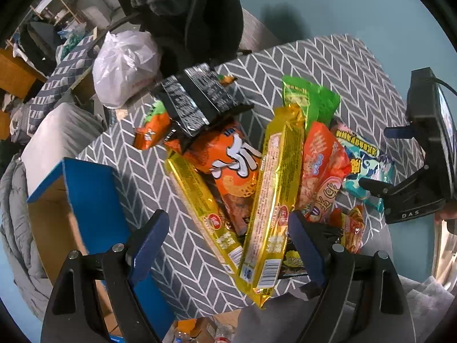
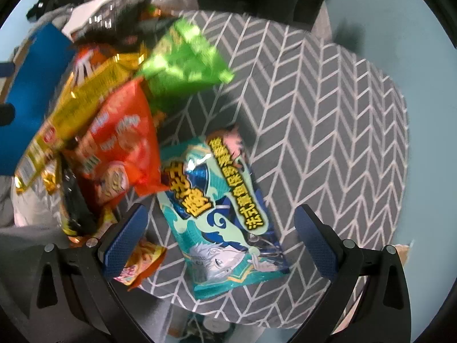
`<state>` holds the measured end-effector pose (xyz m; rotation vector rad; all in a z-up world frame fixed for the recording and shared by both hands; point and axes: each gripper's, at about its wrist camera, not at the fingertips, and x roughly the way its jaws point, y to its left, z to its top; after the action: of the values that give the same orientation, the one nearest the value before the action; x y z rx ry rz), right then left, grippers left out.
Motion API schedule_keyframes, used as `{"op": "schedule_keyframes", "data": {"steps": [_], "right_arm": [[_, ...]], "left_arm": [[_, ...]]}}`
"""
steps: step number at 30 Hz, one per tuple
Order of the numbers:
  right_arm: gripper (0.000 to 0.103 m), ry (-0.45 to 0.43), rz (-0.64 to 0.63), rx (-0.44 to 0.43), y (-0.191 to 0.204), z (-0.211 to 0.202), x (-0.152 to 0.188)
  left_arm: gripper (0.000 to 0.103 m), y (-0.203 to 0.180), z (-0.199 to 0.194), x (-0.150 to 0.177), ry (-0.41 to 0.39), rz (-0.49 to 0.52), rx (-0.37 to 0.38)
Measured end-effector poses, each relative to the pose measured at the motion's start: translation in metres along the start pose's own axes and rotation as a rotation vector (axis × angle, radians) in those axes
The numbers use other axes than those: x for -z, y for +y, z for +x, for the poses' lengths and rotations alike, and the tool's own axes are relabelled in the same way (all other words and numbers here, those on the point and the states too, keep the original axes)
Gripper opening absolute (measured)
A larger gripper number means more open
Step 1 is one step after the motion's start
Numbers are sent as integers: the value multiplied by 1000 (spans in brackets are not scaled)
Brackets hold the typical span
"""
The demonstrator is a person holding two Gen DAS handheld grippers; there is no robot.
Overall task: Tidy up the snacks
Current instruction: 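Grasp the gold wafer bar with the left tool while the right tool grasps the teal fish-snack bag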
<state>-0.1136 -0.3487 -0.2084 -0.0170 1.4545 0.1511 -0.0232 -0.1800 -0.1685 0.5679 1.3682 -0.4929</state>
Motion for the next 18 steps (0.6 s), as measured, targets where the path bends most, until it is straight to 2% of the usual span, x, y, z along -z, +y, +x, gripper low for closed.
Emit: {"op": "schedule_keyframes", "data": {"steps": [7, 14, 18], "right_arm": [[101, 49, -63, 28, 8, 31, 9], [101, 52, -103, 57, 16, 55, 12], [101, 64, -119, 68, 29, 75, 0]], "left_arm": [[87, -13, 18, -1, 26, 28, 7], [87, -21, 32, -2, 50, 35, 12], [87, -27, 40, -4, 59, 45, 12]]}}
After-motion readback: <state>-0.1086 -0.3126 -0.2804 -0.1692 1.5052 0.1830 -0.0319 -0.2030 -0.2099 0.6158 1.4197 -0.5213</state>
